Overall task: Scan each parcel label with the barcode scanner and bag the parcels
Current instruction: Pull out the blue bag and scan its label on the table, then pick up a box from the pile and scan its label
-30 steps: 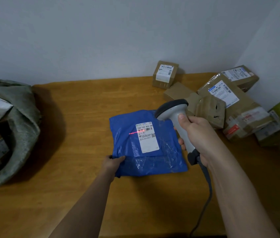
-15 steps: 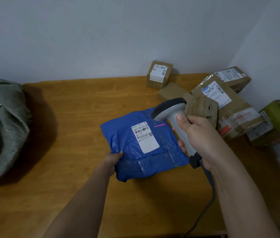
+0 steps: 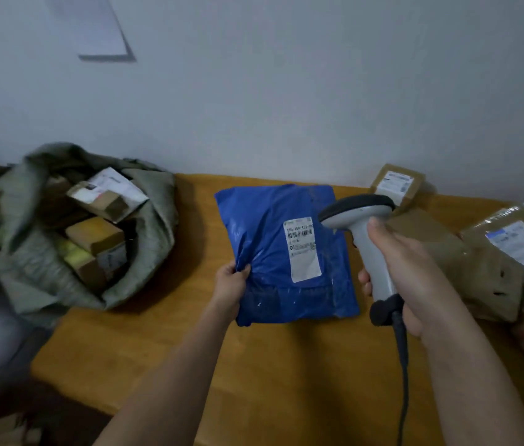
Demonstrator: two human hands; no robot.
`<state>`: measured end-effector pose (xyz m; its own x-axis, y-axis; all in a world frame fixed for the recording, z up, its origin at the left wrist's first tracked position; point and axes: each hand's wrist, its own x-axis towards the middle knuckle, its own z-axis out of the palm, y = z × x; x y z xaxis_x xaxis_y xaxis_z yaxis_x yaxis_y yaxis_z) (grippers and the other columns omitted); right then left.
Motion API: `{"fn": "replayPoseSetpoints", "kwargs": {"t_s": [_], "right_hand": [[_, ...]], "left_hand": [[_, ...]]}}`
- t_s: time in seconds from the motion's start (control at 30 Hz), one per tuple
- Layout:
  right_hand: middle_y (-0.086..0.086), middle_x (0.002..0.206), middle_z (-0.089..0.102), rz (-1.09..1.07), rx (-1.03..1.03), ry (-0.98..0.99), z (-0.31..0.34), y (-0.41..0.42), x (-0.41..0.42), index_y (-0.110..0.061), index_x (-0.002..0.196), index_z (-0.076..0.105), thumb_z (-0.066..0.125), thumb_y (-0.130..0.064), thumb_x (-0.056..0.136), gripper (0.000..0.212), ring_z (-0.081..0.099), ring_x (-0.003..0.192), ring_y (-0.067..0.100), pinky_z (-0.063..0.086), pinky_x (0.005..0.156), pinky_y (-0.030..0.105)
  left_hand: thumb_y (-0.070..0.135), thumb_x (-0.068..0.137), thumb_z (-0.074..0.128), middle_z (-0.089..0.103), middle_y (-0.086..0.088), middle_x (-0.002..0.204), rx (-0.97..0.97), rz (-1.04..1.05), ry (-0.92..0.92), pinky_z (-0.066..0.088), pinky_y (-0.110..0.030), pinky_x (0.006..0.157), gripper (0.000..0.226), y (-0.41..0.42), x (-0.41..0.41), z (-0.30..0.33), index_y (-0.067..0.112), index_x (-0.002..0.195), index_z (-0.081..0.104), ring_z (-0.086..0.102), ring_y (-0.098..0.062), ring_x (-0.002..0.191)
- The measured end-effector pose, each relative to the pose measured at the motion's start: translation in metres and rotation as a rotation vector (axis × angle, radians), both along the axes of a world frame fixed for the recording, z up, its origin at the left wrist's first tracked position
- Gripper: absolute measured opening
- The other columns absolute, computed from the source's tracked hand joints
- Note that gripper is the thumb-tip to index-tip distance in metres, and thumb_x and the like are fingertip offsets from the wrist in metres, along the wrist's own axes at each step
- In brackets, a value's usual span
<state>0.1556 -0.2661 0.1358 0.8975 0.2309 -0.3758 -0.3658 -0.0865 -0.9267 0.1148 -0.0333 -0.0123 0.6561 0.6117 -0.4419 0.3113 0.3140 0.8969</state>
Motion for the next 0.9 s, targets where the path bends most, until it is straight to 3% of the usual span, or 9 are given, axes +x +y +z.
{"fn": "replayPoseSetpoints", "kwargs": {"t_s": [0.13,0.27,0.37,0.43,0.53,0.63,0.73,0.8,0.9], "right_hand": [[0.008,0.062,0.057,0.080,0.017,-0.031,0.012,0.051,-0.009,-0.012,0.100,0.064,0.056,-0.049,0.095,0.038,0.053,0.054,0.018,0.044,0.052,0.032],[0.010,0.068,0.055,0.152,0.011,-0.062,0.023,0.107,-0.020,-0.013,0.098,0.064,0.056,-0.045,0.095,0.033,0.052,0.049,0.013,0.043,0.045,0.024],[0.008,0.065,0.054,0.182,0.007,-0.081,0.026,0.153,-0.028,-0.014,0.098,0.064,0.056,-0.046,0.095,0.033,0.052,0.050,0.014,0.043,0.049,0.027],[0.008,0.070,0.054,0.199,0.001,-0.090,0.026,0.186,-0.032,-0.012,0.100,0.064,0.056,-0.046,0.095,0.035,0.052,0.051,0.013,0.044,0.048,0.027],[0.009,0.077,0.052,0.216,-0.019,-0.099,0.024,0.233,-0.038,-0.009,0.102,0.063,0.055,-0.045,0.095,0.037,0.053,0.049,0.010,0.044,0.045,0.022],[0.009,0.076,0.053,0.230,-0.049,-0.108,0.021,0.266,-0.043,-0.009,0.103,0.063,0.055,-0.046,0.095,0.038,0.054,0.048,0.009,0.045,0.046,0.022],[0.009,0.073,0.054,0.206,-0.081,-0.095,0.017,0.285,-0.044,-0.010,0.103,0.064,0.055,-0.046,0.095,0.037,0.054,0.051,0.011,0.045,0.048,0.025],[0.008,0.069,0.056,0.172,-0.099,-0.084,0.015,0.291,-0.043,-0.012,0.102,0.064,0.056,-0.046,0.095,0.036,0.054,0.053,0.014,0.046,0.051,0.027],[0.009,0.070,0.057,0.127,-0.103,-0.064,0.013,0.296,-0.040,-0.013,0.101,0.064,0.057,-0.046,0.095,0.034,0.054,0.056,0.016,0.046,0.052,0.028]], "left_hand": [[0.009,0.097,0.055,0.069,-0.008,0.103,-0.003,0.252,-0.133,0.055,-0.042,0.084,0.013,0.071,-0.011,0.040,0.011,0.106,0.065,0.066,-0.027,0.090],[0.010,0.096,0.057,0.065,-0.008,0.113,-0.094,0.545,-0.221,0.051,-0.043,0.093,0.027,0.155,-0.024,0.060,0.010,0.124,0.057,0.063,-0.027,0.097],[0.008,0.097,0.054,0.063,-0.006,0.118,-0.188,0.682,-0.317,0.050,-0.043,0.091,0.024,0.220,-0.033,0.066,0.016,0.119,0.058,0.061,-0.021,0.088],[0.013,0.095,0.057,0.062,-0.007,0.127,-0.299,0.757,-0.361,0.051,-0.051,0.091,0.023,0.268,-0.037,0.059,0.021,0.116,0.060,0.063,-0.025,0.094],[0.024,0.092,0.061,0.062,-0.008,0.129,-0.494,0.748,-0.279,0.056,-0.055,0.072,0.038,0.331,-0.042,0.043,0.019,0.130,0.056,0.063,-0.034,0.107],[0.009,0.099,0.041,0.054,-0.004,0.136,-0.531,0.618,-0.148,0.047,-0.054,0.092,0.041,0.343,-0.046,0.061,0.015,0.140,0.046,0.051,-0.033,0.125],[0.002,0.098,0.038,0.053,-0.007,0.133,-0.404,0.626,-0.036,0.043,-0.054,0.099,0.045,0.353,-0.044,0.061,0.013,0.142,0.041,0.049,-0.035,0.126],[0.009,0.100,0.042,0.045,-0.010,0.141,-0.304,0.661,0.100,0.040,-0.046,0.105,0.045,0.358,-0.041,0.057,0.007,0.144,0.036,0.045,-0.033,0.129],[0.016,0.088,0.063,0.026,-0.017,0.149,0.073,0.749,0.463,0.029,-0.039,0.110,0.065,0.351,-0.040,0.057,0.003,0.141,0.027,0.032,-0.034,0.135]]}}
